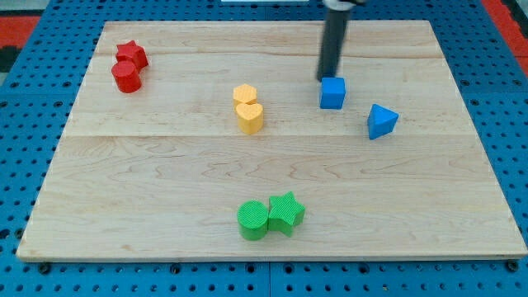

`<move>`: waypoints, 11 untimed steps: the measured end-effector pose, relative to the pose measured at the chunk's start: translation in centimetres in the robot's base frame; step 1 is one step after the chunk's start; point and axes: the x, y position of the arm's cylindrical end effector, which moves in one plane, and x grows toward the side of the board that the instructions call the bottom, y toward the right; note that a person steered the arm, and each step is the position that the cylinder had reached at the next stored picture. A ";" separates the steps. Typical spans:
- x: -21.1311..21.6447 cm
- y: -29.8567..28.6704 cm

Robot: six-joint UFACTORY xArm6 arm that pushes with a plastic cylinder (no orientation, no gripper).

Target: Move your arm to the top right of the hexagon

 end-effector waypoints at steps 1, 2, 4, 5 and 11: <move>-1.8 -7.6; -2.7 -14.2; -3.3 -21.8; -3.3 -21.8; 6.3 -8.4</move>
